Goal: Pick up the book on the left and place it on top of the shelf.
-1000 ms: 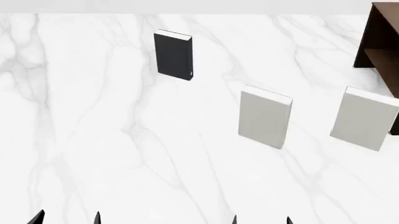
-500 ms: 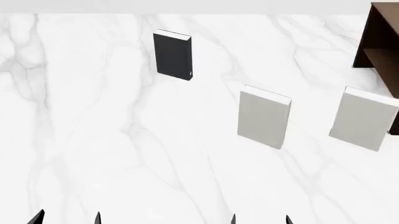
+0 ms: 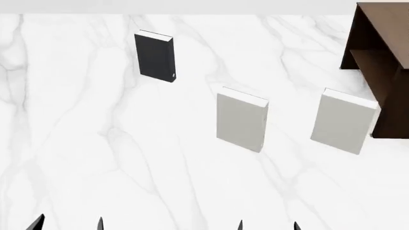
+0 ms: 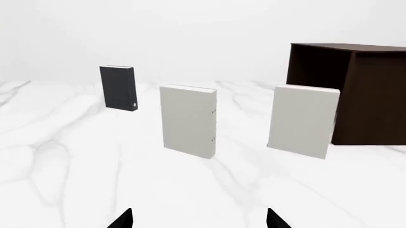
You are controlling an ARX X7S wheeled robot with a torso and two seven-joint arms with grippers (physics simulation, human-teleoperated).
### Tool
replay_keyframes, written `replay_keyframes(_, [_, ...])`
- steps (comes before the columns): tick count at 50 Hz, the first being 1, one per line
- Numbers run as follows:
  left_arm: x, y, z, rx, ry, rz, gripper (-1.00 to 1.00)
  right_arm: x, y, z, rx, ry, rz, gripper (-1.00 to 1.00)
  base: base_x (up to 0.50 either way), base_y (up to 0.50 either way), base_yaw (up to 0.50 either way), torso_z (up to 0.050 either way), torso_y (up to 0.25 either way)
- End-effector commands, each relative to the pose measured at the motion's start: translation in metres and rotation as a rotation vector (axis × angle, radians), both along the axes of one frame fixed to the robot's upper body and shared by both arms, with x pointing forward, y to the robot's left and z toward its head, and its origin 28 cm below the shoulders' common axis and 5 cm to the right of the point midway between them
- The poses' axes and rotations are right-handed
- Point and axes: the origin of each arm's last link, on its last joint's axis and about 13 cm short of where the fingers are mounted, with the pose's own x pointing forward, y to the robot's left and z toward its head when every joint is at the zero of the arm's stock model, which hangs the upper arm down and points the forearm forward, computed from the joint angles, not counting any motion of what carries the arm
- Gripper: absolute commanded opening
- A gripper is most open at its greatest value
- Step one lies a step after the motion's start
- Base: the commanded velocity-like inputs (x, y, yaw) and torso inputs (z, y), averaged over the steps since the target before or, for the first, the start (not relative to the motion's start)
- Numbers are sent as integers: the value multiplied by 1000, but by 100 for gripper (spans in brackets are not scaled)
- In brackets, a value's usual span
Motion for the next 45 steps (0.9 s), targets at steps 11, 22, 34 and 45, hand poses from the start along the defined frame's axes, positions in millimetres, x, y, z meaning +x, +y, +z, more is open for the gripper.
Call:
replay_keyframes(11, [24, 7, 94, -18, 37, 0, 100, 22, -5, 102, 45, 18, 80, 100, 0, 0, 0, 0, 0])
replay_keyframes(22, [54, 15, 190, 78, -62, -17, 100, 56, -8, 189, -11, -28, 95, 100, 0, 0, 0, 0, 0])
replay_keyframes(34, [70, 21, 257, 123, -144, -10, 100, 79, -15, 262, 19, -25, 94, 100, 0, 0, 0, 0, 0])
replay_keyframes(45, [79, 23, 284, 136, -170, -17, 100, 85, -16, 291, 19, -40, 77, 100, 0, 0, 0, 0, 0])
